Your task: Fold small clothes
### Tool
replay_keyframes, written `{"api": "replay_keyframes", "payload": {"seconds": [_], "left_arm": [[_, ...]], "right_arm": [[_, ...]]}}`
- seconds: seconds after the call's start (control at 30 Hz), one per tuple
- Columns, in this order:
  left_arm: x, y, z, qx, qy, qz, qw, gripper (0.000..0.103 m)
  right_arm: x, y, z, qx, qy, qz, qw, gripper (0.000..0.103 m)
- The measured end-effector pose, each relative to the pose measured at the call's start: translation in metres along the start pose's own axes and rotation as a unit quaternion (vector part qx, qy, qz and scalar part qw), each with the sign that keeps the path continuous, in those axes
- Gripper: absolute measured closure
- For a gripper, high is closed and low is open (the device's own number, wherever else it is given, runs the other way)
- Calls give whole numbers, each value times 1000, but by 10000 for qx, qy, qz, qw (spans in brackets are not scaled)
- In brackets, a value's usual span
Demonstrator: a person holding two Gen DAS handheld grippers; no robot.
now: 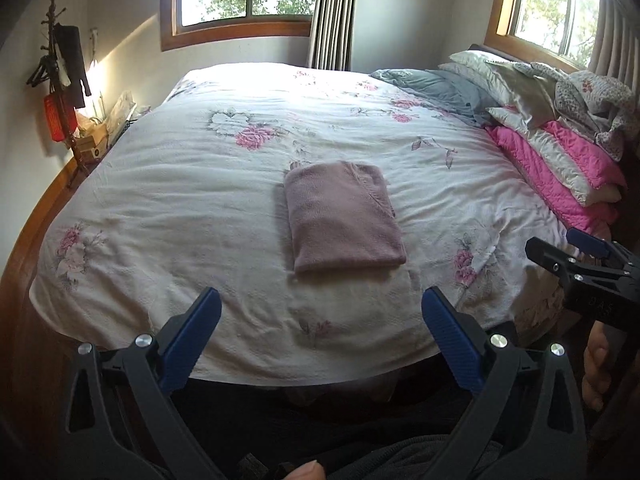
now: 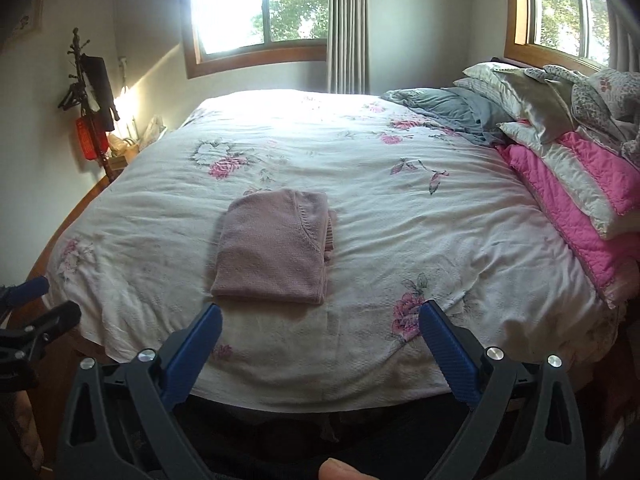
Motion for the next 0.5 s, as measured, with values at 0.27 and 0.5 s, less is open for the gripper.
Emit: {"api": "replay_keyframes", "payload": {"seconds": [0.27, 0.5], "left_arm": [[-7, 9, -8, 187, -46, 45, 9998, 3], [-5, 8, -12, 243, -25, 140, 9996, 3]], "right_arm": [[7, 9, -4, 74, 11, 123, 9999, 4], [13, 11, -14, 218, -34, 151, 9996, 4]]}}
Point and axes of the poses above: each gripper's, at about its wrist camera, not at the fingertips, and z roughly against the way its jaws point, x to its left, y to its underside, the point moved 8 cm from there along -z, roughly the way its jaws point, and after that the axes turned 2 degrees about x, right-handed, at the moved point
